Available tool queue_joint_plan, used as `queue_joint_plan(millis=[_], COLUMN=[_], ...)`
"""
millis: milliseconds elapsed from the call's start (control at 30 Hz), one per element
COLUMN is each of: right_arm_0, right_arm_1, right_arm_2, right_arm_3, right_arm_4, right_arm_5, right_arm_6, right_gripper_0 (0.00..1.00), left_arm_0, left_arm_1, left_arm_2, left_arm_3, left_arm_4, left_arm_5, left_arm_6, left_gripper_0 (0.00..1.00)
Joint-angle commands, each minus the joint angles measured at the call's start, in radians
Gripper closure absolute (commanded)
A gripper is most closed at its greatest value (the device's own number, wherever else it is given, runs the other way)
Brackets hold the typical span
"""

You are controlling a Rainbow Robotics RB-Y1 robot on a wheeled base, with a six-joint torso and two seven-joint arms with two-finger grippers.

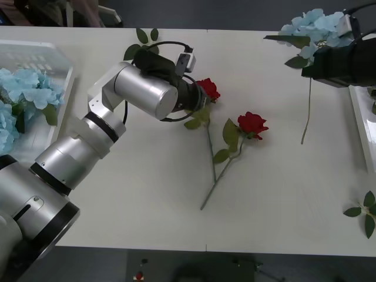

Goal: Put the red flowers into the right box and the blue flowers into the left box

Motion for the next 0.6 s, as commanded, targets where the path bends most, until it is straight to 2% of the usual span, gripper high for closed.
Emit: queue_joint_plan(millis=[33, 167, 300, 433, 600], right_arm_0=[0.058, 0.113, 0.116, 0.118, 0.118], right_arm_1=[-0.010, 0.023, 0.040, 0.040, 0.062], right_arm_2=[-0.028, -0.025, 0.011, 0.052, 0.054], right_arm_3=[-0.117, -0.181, -0.206, -0.229, -0.225], right_arm_4=[-0.090, -0.164, -0.268, -0.422, -0.529], right_arm_5=[-0.045, -0.121, -0.128, -0.144, -0.173], right_arm_6=[0.170, 0.257, 0.389, 0.491, 0.547], right_gripper_0=[1.00, 1.00, 1.00, 1.00, 1.00], left_arm_0=[-0.026, -0.026, -0.017, 0.066, 0.254], left_arm_1=[0.003, 0.004, 0.030, 0.129, 0.291], left_arm_2=[-0.012, -0.018, -0.020, -0.018, -0.015], left_arm_3=[0.003, 0.003, -0.037, -0.229, -0.575], left_arm_4=[-0.013, -0.013, 0.009, 0.093, 0.185], left_arm_5=[-0.023, -0.023, -0.021, -0.021, -0.021], left_arm_6=[0.026, 0.026, 0.026, 0.023, 0.007], left_gripper_0=[0.00, 0.00, 0.00, 0.00, 0.00])
